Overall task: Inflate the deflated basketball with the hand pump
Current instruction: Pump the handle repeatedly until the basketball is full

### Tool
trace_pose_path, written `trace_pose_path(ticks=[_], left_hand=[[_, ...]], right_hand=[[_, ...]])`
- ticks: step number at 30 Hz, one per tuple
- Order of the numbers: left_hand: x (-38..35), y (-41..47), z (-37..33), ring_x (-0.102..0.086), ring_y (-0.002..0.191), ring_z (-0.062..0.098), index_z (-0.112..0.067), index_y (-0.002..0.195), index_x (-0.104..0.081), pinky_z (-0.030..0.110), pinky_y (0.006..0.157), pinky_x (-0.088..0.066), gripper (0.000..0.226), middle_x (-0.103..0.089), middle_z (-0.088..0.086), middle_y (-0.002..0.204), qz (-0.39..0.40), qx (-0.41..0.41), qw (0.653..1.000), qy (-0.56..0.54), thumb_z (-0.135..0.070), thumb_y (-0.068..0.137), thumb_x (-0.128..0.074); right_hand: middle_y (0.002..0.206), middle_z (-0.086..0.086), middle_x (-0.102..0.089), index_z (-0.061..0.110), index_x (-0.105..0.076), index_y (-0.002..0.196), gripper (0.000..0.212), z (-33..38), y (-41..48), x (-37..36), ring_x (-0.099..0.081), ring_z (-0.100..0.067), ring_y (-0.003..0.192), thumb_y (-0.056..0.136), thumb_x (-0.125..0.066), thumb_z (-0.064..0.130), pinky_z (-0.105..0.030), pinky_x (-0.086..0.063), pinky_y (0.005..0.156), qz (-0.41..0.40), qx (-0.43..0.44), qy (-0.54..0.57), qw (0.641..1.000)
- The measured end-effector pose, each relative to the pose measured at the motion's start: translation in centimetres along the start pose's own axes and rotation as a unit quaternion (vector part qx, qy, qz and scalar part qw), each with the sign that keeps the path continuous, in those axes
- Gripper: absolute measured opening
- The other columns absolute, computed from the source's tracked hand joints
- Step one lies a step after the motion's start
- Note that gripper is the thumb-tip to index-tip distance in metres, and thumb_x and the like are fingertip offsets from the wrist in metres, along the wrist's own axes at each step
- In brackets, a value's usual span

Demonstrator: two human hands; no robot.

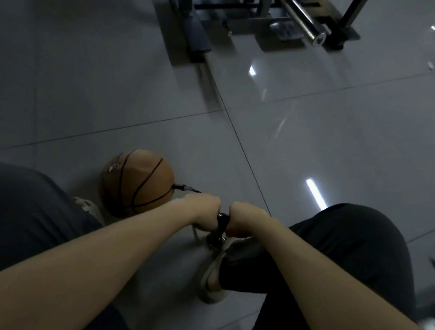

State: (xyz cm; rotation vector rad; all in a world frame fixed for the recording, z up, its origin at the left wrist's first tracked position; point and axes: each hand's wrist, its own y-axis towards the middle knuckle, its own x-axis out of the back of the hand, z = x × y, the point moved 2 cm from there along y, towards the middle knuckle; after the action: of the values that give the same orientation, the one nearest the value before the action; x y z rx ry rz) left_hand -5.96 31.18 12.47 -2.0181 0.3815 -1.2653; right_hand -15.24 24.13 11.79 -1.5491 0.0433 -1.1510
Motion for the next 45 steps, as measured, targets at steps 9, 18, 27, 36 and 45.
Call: trace_pose_path(ticks=[9, 18, 27, 36, 45], left_hand=[[10.1, -5.5, -0.2, -0.05, 0.057, 0.017, -0.013, 0.079, -0.074, 0.029, 0.054, -0.039, 0.011, -0.057, 0.001, 0.063, -0.08, -0.032, 0.99, -0.108, -0.021, 0.085, -0.069], [1.1, -0.2, 0.3, -0.051, 0.055, 0.019, -0.015, 0.067, -0.051, 0.029, 0.049, -0.039, 0.024, -0.056, 0.003, 0.066, -0.041, -0.004, 0.999, -0.018, -0.026, 0.086, -0.06], [-2.5, 1.4, 1.4, -0.047, 0.055, 0.018, -0.015, 0.066, -0.047, 0.029, 0.048, -0.033, 0.024, -0.051, 0.003, 0.065, -0.051, 0.011, 0.999, -0.003, -0.022, 0.086, -0.059], [2.4, -1.9, -0.7, -0.055, 0.064, 0.021, -0.013, 0.078, -0.059, 0.029, 0.053, -0.04, 0.016, -0.055, 0.001, 0.068, -0.028, -0.016, 0.999, 0.008, -0.025, 0.088, -0.064], [7.7, -5.7, -0.1, -0.053, 0.056, 0.017, -0.014, 0.073, -0.066, 0.028, 0.052, -0.043, 0.013, -0.058, 0.001, 0.063, -0.062, -0.006, 0.996, -0.064, -0.019, 0.085, -0.068]], right_hand=[[0.057, -0.005, -0.049, 0.006, -0.063, 0.074, 0.014, 1.1, -6.6, 11.5, -0.041, -0.017, 0.045, 0.081, -0.072, 0.013, -0.027, -0.036, 0.045, -0.018, 0.021, 0.068, 0.997], [0.068, -0.004, -0.053, 0.014, -0.049, 0.069, 0.02, 0.3, -0.7, 1.7, -0.054, -0.023, 0.062, 0.085, -0.06, 0.018, -0.03, -0.043, 0.058, -0.014, -0.013, 0.019, 1.0], [0.103, -0.007, -0.064, 0.015, -0.058, 0.105, 0.028, 0.2, 2.4, -1.6, -0.063, -0.027, 0.091, 0.084, -0.062, 0.032, -0.035, -0.053, 0.079, 0.014, -0.013, -0.011, 1.0], [0.069, -0.005, -0.057, 0.01, -0.059, 0.086, 0.018, 0.4, -2.0, 2.3, -0.057, -0.023, 0.061, 0.081, -0.072, 0.022, -0.029, -0.048, 0.055, 0.002, -0.001, 0.025, 1.0], [0.065, -0.006, -0.058, 0.003, -0.069, 0.089, 0.012, 2.4, -5.5, 8.2, -0.051, -0.017, 0.052, 0.084, -0.069, 0.014, -0.025, -0.043, 0.046, -0.025, 0.003, 0.044, 0.999]])
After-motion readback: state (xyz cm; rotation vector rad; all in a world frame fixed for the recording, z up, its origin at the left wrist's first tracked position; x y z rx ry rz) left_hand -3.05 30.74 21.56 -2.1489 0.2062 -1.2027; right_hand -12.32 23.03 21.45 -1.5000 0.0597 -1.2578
